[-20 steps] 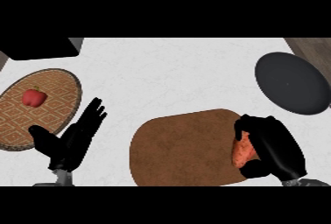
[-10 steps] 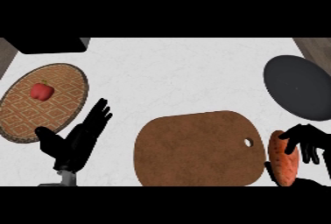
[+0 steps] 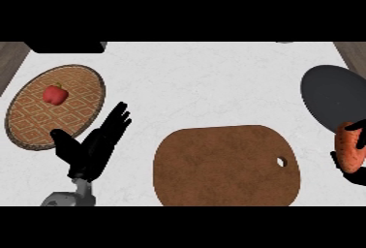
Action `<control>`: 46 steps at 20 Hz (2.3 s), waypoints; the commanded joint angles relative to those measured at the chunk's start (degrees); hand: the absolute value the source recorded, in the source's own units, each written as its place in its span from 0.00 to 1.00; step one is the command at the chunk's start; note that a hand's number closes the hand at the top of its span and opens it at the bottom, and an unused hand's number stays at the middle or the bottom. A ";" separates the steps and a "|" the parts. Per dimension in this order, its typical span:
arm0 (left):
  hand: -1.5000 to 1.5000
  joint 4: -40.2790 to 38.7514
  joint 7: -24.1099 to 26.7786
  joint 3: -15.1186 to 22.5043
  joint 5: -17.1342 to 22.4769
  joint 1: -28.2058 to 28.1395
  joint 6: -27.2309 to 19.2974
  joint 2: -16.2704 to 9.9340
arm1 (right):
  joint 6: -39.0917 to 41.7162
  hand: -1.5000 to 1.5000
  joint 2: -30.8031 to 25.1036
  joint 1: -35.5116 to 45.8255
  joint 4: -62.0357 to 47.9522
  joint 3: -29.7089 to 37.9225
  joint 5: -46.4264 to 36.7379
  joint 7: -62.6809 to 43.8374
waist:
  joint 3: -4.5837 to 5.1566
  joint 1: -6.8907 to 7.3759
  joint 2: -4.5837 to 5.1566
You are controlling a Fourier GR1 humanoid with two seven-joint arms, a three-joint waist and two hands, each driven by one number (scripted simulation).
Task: Pick the sweet potato from the cutting board and place it in the pan
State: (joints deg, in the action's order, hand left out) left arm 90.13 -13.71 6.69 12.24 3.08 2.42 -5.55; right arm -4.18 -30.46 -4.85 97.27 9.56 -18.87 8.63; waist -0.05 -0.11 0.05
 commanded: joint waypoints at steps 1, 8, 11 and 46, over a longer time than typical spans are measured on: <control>0.50 -1.57 -0.49 -2.16 2.24 1.39 2.93 -1.82 | -2.79 1.00 -1.40 10.63 -15.50 2.36 -3.55 4.94 | -0.01 1.25 0.27; 0.50 -1.98 -0.29 1.64 -2.21 2.74 -1.39 2.73 | -15.15 1.00 2.07 24.26 -37.85 6.67 -6.87 12.67 | -0.07 1.56 0.40; 0.50 -3.69 0.79 0.52 -1.38 3.83 -0.51 2.61 | -17.01 1.00 -0.83 30.31 -50.67 11.35 -4.84 19.38 | -0.16 2.26 0.80; 0.50 -1.73 0.69 0.57 -0.40 2.95 2.51 1.60 | 11.59 0.00 -12.51 46.19 -91.24 26.54 5.40 30.35 | -0.63 4.05 2.03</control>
State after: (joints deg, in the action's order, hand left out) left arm 88.24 -13.41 7.31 11.46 6.71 4.34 -3.81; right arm -0.03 -41.24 42.21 7.94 33.90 -15.90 39.42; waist -0.66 3.94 2.04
